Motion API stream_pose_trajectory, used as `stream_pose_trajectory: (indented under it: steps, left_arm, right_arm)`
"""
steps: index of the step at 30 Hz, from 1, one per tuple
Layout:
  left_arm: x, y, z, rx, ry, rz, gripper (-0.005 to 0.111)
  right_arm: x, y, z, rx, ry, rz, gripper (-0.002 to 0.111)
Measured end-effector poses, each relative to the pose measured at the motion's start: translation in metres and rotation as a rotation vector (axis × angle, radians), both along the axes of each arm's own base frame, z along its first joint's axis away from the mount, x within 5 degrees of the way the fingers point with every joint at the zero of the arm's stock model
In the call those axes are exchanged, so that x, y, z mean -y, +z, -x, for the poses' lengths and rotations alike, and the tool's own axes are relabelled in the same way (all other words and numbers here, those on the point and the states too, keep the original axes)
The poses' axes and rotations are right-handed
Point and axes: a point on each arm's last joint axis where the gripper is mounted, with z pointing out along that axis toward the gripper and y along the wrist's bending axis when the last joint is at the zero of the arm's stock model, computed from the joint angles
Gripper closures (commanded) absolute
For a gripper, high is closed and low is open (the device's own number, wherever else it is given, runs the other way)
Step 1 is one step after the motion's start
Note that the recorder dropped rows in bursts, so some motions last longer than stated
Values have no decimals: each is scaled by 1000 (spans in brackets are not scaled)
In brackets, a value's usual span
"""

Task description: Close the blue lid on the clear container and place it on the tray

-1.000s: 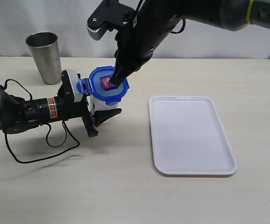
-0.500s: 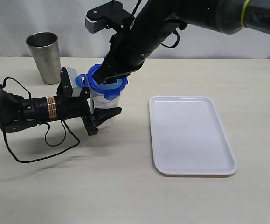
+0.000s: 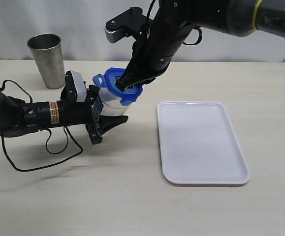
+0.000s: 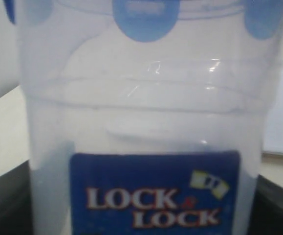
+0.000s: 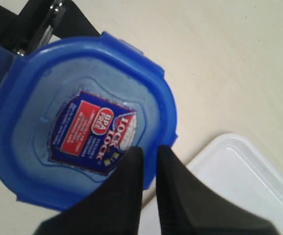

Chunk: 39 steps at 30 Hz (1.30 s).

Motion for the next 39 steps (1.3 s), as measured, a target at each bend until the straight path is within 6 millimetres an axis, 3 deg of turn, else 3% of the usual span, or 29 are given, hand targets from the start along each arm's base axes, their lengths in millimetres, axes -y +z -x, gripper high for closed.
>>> stream_pose_trajectory:
  steps: [9, 15, 17, 19, 21, 23, 27, 29, 31, 39]
  left_arm:
    - [-3, 2, -1, -18, 8, -19, 107]
    - [-3, 4, -1, -14, 0, -46, 107]
    - [-2, 4, -1, -15, -1, -45, 107]
    - [-1, 4, 0, -16, -7, -46, 107]
    - [0, 4, 0, -17, -8, -47, 107]
    - [0, 4, 0, -17, -6, -48, 107]
    - [0, 4, 0, -18, -4, -48, 107]
    - [0, 4, 0, -18, -4, -48, 107]
    - [0, 4, 0, -19, 0, -48, 107]
    - [0, 4, 0, -21, 1, -48, 107]
  right_arm:
    - [-2, -10, -4, -17, -17, 15, 97]
    - [10, -1, -5, -20, -91, -23, 69]
    - [11, 5, -3, -26, -113, -51, 64]
    - [9, 31, 4, -16, -142, -204, 64]
    - [1, 49, 12, -38, -132, -357, 54]
    - [-12, 56, 21, -68, -92, -446, 53]
    - [-39, 56, 34, 129, -72, -208, 53]
    - [-52, 59, 40, 221, -108, -135, 58]
    - [-61, 60, 44, 229, -129, -104, 69]
    - [-68, 28, 41, 149, -163, 43, 70]
